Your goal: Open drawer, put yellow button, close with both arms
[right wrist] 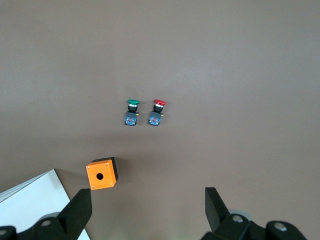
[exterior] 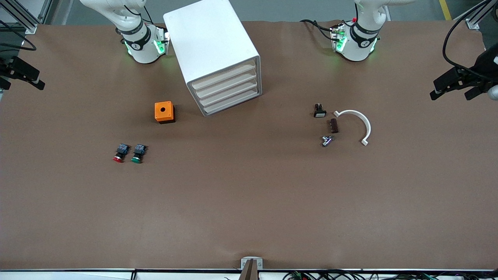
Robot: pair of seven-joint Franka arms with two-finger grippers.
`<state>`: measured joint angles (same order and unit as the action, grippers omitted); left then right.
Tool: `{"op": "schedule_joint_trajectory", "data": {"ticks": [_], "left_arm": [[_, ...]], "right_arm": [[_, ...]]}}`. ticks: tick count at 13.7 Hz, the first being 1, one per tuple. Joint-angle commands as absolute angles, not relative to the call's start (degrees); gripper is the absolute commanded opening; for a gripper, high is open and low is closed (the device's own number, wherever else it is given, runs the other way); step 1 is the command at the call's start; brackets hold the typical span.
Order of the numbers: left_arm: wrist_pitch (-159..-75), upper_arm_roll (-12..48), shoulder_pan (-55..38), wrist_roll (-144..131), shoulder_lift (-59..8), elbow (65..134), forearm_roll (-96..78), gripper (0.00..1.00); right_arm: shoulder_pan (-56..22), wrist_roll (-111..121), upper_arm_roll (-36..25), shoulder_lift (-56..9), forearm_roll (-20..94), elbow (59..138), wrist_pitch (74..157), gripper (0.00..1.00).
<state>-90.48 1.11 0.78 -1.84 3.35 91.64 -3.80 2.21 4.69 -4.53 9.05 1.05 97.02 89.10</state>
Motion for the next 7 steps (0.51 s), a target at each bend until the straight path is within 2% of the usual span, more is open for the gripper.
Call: {"op": "schedule_joint_trajectory", "data": {"ticks": [1,7], "left_arm": [[-89.0,1.6,0.6,-2.8,2.8,90.0,-2.2,1.0],[-89.0,1.7,0.4,-3.4,2.4,89.6,-2.3,1.0]], "right_arm": [[3.3,5.4,-3.9,10.5,1.0,98.2,89.0,1.0],[3.3,5.4,-3.9,10.5,1.0,98.2,88.6,1.0]]}}
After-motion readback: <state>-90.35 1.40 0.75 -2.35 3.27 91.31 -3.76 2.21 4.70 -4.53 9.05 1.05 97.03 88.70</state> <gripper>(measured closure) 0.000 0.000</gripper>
